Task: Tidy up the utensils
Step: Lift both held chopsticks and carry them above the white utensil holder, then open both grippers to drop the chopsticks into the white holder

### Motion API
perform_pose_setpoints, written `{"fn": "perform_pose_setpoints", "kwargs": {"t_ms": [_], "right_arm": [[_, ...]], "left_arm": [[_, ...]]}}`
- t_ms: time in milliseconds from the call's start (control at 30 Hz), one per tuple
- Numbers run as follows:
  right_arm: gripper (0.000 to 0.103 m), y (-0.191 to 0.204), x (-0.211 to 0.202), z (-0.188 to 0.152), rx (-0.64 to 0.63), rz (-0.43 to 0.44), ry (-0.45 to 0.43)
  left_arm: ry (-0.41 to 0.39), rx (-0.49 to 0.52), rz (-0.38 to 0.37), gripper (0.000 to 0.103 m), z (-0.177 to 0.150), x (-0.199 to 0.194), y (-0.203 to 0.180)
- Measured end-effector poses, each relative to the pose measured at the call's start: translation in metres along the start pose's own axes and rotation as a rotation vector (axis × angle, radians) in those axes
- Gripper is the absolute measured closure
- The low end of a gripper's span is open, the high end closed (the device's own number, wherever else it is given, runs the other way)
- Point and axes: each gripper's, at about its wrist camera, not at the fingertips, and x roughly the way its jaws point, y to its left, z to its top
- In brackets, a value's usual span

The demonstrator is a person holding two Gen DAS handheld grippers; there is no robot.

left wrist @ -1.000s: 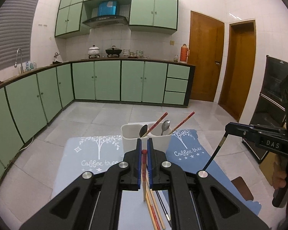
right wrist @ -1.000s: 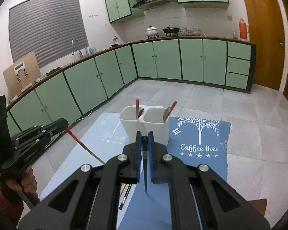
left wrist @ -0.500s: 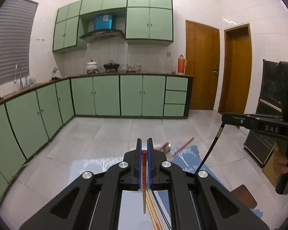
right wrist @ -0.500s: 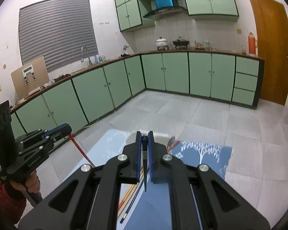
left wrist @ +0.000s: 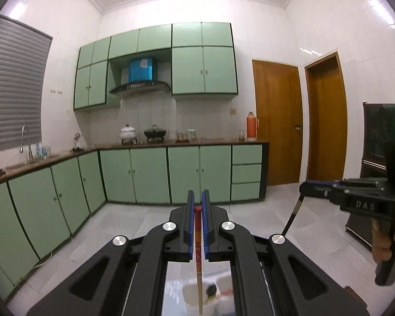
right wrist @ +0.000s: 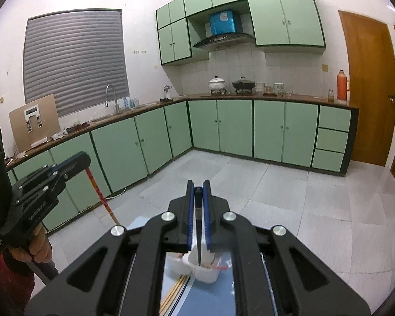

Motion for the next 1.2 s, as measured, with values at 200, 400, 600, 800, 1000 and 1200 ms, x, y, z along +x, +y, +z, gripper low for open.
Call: {"fn": "perform_pose_setpoints", "kwargs": {"t_ms": [200, 400, 600, 800, 1000, 1200], "right_arm": [[0.097, -0.011, 0.040, 0.000, 0.005, -0.012, 0.025], [0.097, -0.022, 0.083, -0.027, 0.045, -0.005, 0.098], [0.097, -0.024, 0.110, -0.051, 0.070, 0.006, 0.163], [0.097, -0.018, 0.128, -0.076, 0.077, 0.013, 0.229], [0.090, -0.016, 0.121, -0.082, 0.095, 0.000, 0.239], [0.052, -0.018, 0.075, -0.075, 0.089, -0.065, 0.118]], "left_arm": [[-0.005, -0.002, 0.004, 0.098, -0.005, 0.045, -0.004], [0.084, -0.035, 0.006, 0.098, -0.040, 0.087, 0.003], [0.194, -0.054, 0.024, 0.098, -0.077, 0.115, 0.014], [0.280, -0.080, 0.038, 0.097, -0.101, 0.129, 0.021], [0.310, -0.100, 0.046, 0.078, -0.105, 0.124, 0.027], [0.257, -0.115, 0.066, 0.051, -0.091, 0.086, 0.033]]}}
